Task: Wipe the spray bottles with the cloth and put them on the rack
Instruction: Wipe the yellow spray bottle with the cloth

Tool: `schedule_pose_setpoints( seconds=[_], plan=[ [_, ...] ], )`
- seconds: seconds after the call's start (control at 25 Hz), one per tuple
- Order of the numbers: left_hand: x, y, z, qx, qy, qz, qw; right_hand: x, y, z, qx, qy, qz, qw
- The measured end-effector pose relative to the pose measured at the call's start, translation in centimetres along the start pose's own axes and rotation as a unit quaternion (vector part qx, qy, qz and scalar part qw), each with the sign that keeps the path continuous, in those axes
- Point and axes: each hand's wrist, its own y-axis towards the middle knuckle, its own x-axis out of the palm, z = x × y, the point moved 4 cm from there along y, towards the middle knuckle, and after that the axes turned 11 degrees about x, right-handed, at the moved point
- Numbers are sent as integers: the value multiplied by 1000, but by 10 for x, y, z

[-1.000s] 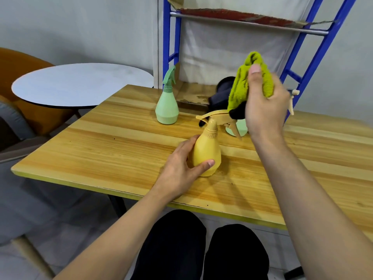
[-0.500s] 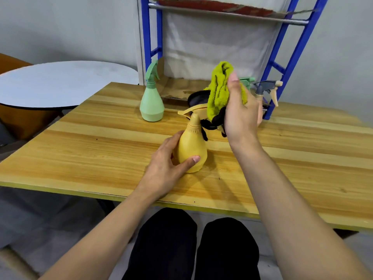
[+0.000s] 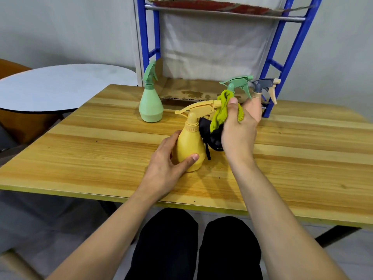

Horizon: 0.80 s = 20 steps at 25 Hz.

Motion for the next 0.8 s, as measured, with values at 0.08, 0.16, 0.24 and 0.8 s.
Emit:
schedule_pose_setpoints(
  seconds=[0.08, 0.16, 0.24, 0.8],
  plan=[
    [-1, 0, 2, -8, 22, 10, 1000, -17, 0, 15, -11, -121, 9, 993],
    [0, 2, 4, -18, 59, 25, 998, -30, -3, 32, -24, -198, 12, 980],
    [0, 2, 5, -27, 79, 41, 996, -34, -15, 53, -57, -328, 12, 943],
    [-33, 42, 33, 131, 0, -27, 991, 5, -49, 34, -53, -44, -109, 992]
  ],
)
